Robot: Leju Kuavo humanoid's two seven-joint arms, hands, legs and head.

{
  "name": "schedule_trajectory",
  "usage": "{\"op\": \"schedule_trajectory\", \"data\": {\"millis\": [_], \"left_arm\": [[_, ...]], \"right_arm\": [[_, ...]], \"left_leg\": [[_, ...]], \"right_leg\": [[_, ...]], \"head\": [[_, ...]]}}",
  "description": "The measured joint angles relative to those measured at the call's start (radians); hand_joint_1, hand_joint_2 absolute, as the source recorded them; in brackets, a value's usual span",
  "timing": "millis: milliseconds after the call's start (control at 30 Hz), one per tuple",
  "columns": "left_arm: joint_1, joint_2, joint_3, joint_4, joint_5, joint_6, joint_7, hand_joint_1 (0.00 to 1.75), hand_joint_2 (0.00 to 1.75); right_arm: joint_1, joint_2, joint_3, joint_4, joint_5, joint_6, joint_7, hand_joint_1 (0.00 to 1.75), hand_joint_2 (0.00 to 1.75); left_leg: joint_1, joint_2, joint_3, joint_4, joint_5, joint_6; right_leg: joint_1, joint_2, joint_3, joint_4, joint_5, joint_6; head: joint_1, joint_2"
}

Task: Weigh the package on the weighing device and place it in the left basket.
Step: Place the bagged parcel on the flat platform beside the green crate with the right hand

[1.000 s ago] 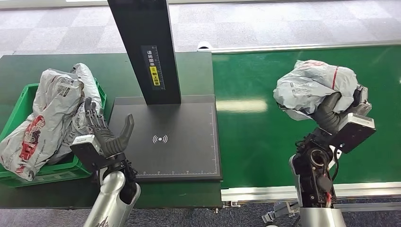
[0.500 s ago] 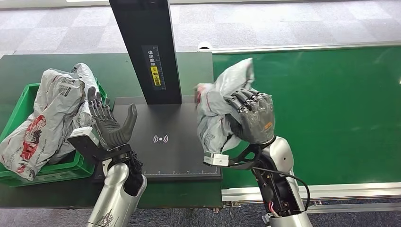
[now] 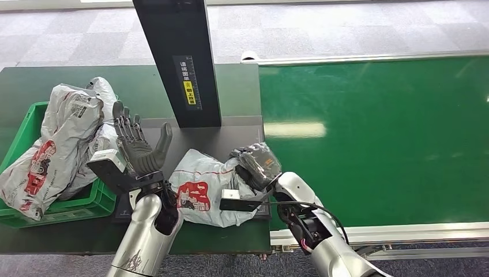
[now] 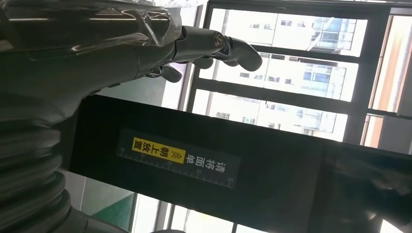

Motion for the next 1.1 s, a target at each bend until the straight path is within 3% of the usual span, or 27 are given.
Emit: {"op": "schedule_trajectory", "data": {"millis": [100,200,267,400,467,533,600,933,1100], "left_arm": [[-0.013,0.002,-0.001,0.01,0.003,0.0,0.0,0.0,1.75],[-0.029,0.005,0.0,0.027,0.005,0.009,0.0,0.0,1.75],[-0.038,0.006,0.001,0.039,0.006,0.02,0.0,0.0,1.75],[-0.037,0.012,0.001,0.046,0.006,0.037,0.0,0.0,1.75],[-0.027,0.017,0.001,0.046,0.006,0.039,0.0,0.0,1.75],[-0.011,0.022,0.001,0.044,0.005,0.039,0.0,0.0,1.75],[0.007,0.026,0.0,0.039,0.002,0.039,0.0,0.0,1.75],[0.044,0.039,-0.007,0.021,-0.004,0.057,0.0,0.0,1.75],[0.043,0.044,-0.023,0.028,0.003,0.038,0.0,0.0,1.75]], "right_arm": [[-0.022,0.002,0.048,0.064,-0.013,0.315,0.073,1.75,1.75],[-0.064,0.009,0.08,0.097,-0.033,0.491,0.153,1.75,1.75],[-0.082,0.014,0.094,0.108,-0.059,0.519,0.194,1.75,1.75],[-0.089,0.01,0.087,0.115,-0.159,0.455,0.254,1.75,1.75],[-0.093,0.001,0.07,0.116,-0.216,0.436,0.272,1.12,1.75],[-0.096,-0.009,0.045,0.115,-0.277,0.42,0.278,0.25,1.75],[-0.097,-0.019,0.006,0.11,-0.346,0.406,0.272,0.0,1.75],[-0.079,-0.042,-0.244,0.006,-0.746,0.424,0.225,0.0,1.75],[-0.044,-0.049,-0.302,-0.051,-0.815,0.452,0.216,0.0,1.75]], "left_leg": [[0.0,0.0,0.001,0.0,0.0,0.0],[0.0,0.004,0.005,0.0,-0.001,0.0],[0.0,0.004,0.007,0.0,-0.001,0.0],[0.0,0.004,0.008,0.0,-0.001,0.0],[0.0,0.004,0.008,0.0,0.0,0.0],[0.0,0.004,0.008,0.0,0.0,0.0],[0.0,0.004,0.008,0.0,0.0,0.0],[0.0,0.003,0.005,0.0,-0.001,0.0],[0.0,0.003,0.005,0.0,-0.001,0.0]], "right_leg": [[0.0,0.001,0.0,0.0,0.0,0.0],[0.0,0.005,0.002,0.0,0.0,0.0],[0.0,0.006,0.005,0.0,0.0,0.0],[0.0,0.005,0.006,0.0,0.0,0.0],[0.0,0.005,0.007,0.0,0.0,0.0],[0.0,0.005,0.007,0.0,0.001,0.0],[0.0,0.005,0.007,0.0,0.001,0.0],[0.0,0.004,0.004,0.0,0.001,0.0],[0.0,0.004,0.004,0.0,0.001,0.0]], "head": [[0.0,0.0],[0.0,0.0],[0.0,0.0],[0.0,0.0],[0.0,0.0],[0.0,0.0],[0.0,0.0],[0.0,0.0],[0.0,0.0]]}}
